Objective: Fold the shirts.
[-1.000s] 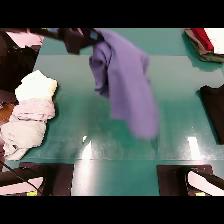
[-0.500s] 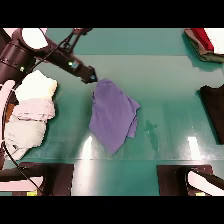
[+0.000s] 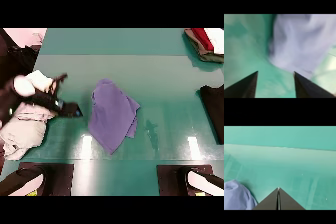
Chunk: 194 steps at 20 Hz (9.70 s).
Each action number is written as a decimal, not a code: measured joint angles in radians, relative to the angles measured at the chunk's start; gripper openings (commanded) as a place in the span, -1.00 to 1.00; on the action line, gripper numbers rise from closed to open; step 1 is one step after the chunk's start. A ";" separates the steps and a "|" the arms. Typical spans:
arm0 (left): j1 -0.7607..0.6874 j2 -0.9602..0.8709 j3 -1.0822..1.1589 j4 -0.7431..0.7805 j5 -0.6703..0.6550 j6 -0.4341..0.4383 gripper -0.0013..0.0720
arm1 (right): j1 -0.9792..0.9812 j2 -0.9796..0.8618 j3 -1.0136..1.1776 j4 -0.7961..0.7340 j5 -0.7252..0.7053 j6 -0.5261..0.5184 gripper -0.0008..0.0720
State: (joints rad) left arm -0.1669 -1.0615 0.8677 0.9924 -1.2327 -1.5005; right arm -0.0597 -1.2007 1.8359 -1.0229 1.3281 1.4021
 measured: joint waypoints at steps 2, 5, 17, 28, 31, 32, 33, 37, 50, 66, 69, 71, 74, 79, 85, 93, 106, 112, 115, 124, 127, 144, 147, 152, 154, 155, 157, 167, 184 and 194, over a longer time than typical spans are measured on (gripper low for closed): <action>-0.026 0.075 -0.181 -0.080 0.074 -0.018 0.17 | 0.000 -0.010 0.000 0.001 0.003 -0.001 -0.93; -0.112 0.131 -0.340 -0.159 0.175 -0.037 0.25 | 0.000 -0.027 0.000 0.001 0.020 -0.001 -0.93; -0.282 0.086 -0.450 -0.235 0.481 -0.144 0.25 | 0.000 -0.048 0.000 0.003 0.076 -0.001 -0.93; -0.283 0.020 -0.362 -0.353 0.578 -0.072 -0.90 | 0.001 -0.048 0.000 0.010 0.119 -0.001 -0.93; -0.248 0.019 -0.215 -0.361 0.488 -0.004 -0.90 | 0.001 -0.048 0.000 0.010 0.161 -0.001 -0.93; -0.225 0.019 -0.149 -0.362 0.448 0.021 -0.90 | 0.001 -0.048 -0.002 0.010 0.177 -0.001 -0.93; -0.200 0.019 -0.084 -0.361 0.406 0.043 -0.90 | 0.001 -0.048 -0.012 0.011 0.192 -0.001 -0.93; -0.084 0.019 0.193 -0.335 0.254 0.096 -0.90 | 0.001 -0.034 -0.169 0.028 0.207 -0.001 0.66; 0.004 0.019 0.437 -0.162 0.033 0.116 -0.90 | 0.304 -0.296 -0.778 0.357 -0.181 -0.134 0.59; 0.005 0.018 0.618 -0.110 0.080 0.132 -0.90 | 0.329 -0.373 -0.374 0.381 -0.166 -0.177 -0.94; 0.005 0.018 0.808 -0.106 0.112 0.141 -0.90 | 0.247 -0.245 -0.209 0.334 -0.177 -0.162 -0.94; 0.005 0.019 0.929 -0.113 0.121 0.143 -0.90 | 0.203 -0.160 -0.110 0.316 -0.186 -0.156 -0.94; 0.005 0.019 1.075 -0.164 0.120 0.145 -0.90 | 0.159 -0.044 0.023 0.297 -0.197 -0.151 -0.94; 0.005 0.040 1.194 -0.368 0.118 0.148 -0.90 | 0.147 0.126 0.181 0.182 -0.211 -0.148 -0.94; 0.005 0.108 1.220 -0.509 0.121 0.167 -0.90 | 0.118 0.295 0.154 0.066 -0.264 -0.137 -0.95; 0.005 0.097 0.871 -0.043 0.032 0.028 -0.90 | 0.092 0.031 0.146 0.060 -0.045 0.020 -0.95; 0.009 -0.330 0.360 0.139 0.459 0.063 -0.47 | 0.130 -0.547 0.045 0.043 -0.211 0.031 -0.90; 0.009 -0.373 0.386 0.135 0.457 0.054 0.40 | 0.132 -0.613 0.160 0.058 -0.186 0.029 0.49; 0.070 -0.373 0.444 0.179 0.350 0.043 0.40 | 0.116 -0.573 0.113 0.056 -0.114 0.022 0.47; 0.357 -0.209 0.382 0.158 -0.030 0.076 0.39 | 0.055 -0.306 -0.274 0.056 -0.018 -0.045 0.46; 0.378 -0.118 0.158 0.073 -0.047 0.125 0.39 | 0.049 -0.210 -0.406 0.060 -0.019 -0.063 0.46; 0.365 -0.043 -0.340 -0.202 0.206 0.297 0.39 | 0.045 0.058 -0.621 0.062 -0.026 -0.079 0.25; 0.298 -0.054 -0.341 -0.216 0.251 0.294 0.39 | 0.045 0.064 -0.622 0.063 -0.026 -0.077 0.25; 0.237 -0.076 -0.334 -0.198 0.289 0.276 -0.90 | 0.025 0.066 -0.622 0.057 0.023 -0.072 0.25; 0.231 -0.077 -0.302 -0.201 0.275 0.274 -0.90 | -0.009 0.067 -0.622 0.053 0.076 -0.069 0.25; 0.229 -0.077 -0.278 -0.208 0.265 0.274 -0.90 | -0.029 0.067 -0.622 0.042 0.105 -0.059 0.25; 0.226 -0.077 -0.220 -0.209 0.235 0.275 -0.90 | -0.065 0.075 -0.635 -0.010 0.177 -0.035 0.25; 0.222 -0.077 -0.059 -0.215 0.172 0.294 -0.90 | -0.146 0.397 -1.198 -0.112 0.212 0.036 0.43; 0.222 -0.078 -0.050 -0.216 0.130 0.296 -0.90 | -0.083 0.390 -1.412 0.085 -0.035 0.008 -0.93; 0.225 0.038 0.406 -0.243 0.085 0.275 -0.90 | -0.135 0.436 -0.835 0.105 -0.080 0.019 -0.94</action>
State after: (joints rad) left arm 0.0582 -1.0237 1.2732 0.7494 -1.1481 -1.2255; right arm -0.1947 -0.7647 1.0004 -0.9180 1.2484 1.4208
